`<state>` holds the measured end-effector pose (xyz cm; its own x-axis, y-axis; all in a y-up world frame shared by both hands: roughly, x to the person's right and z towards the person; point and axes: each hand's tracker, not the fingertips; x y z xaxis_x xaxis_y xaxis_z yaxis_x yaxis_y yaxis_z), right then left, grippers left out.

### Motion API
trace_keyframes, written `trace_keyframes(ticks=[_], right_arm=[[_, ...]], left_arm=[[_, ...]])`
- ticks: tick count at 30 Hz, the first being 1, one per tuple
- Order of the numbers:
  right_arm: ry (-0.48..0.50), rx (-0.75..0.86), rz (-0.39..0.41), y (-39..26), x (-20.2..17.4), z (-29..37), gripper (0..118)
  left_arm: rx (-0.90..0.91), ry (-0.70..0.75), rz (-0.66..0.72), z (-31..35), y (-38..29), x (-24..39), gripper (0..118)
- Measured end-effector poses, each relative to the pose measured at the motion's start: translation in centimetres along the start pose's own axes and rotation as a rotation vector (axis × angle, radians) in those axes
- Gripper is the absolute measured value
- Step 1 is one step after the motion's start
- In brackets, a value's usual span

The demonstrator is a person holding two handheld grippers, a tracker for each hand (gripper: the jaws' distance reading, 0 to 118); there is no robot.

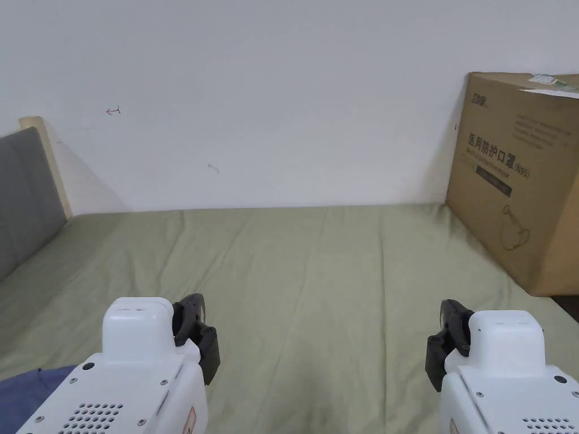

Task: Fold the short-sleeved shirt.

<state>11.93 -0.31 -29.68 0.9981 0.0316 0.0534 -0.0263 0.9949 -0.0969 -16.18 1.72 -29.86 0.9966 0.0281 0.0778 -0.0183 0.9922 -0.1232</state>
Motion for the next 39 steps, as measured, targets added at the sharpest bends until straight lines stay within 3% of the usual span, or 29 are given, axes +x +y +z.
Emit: trace_keyframes(ticks=[5, 9, 21, 29, 34, 39], right_arm=[[0.012, -0.005, 0.016, 0.3, -0.6, -0.3, 0], [0.092, -0.013, 0.015, 0.9, -2.4, -0.7, 0], [0.460, -0.061, 0.047, 1.0, -13.2, -2.6, 0], [0.546, -0.101, 0.093, 0.0, -17.3, -3.2, 0], [0.567, -0.133, 0.120, -0.7, -18.7, -4.2, 0], [0.573, -0.202, 0.123, -2.3, -19.4, -5.8, 0]], left_arm=[[0.003, -0.003, 0.004, 0.0, 0.1, -0.1, 0], [0.012, 0.032, -0.009, 1.0, 0.6, -1.3, 0], [0.018, 0.424, 0.047, 8.4, 1.2, -11.7, 0], [-0.048, 0.544, 0.060, 9.3, -0.8, -15.5, 0], [-0.087, 0.540, 0.091, 7.8, -2.2, -16.9, 0], [-0.364, 0.515, 0.146, 0.6, -7.0, -21.4, 0]])
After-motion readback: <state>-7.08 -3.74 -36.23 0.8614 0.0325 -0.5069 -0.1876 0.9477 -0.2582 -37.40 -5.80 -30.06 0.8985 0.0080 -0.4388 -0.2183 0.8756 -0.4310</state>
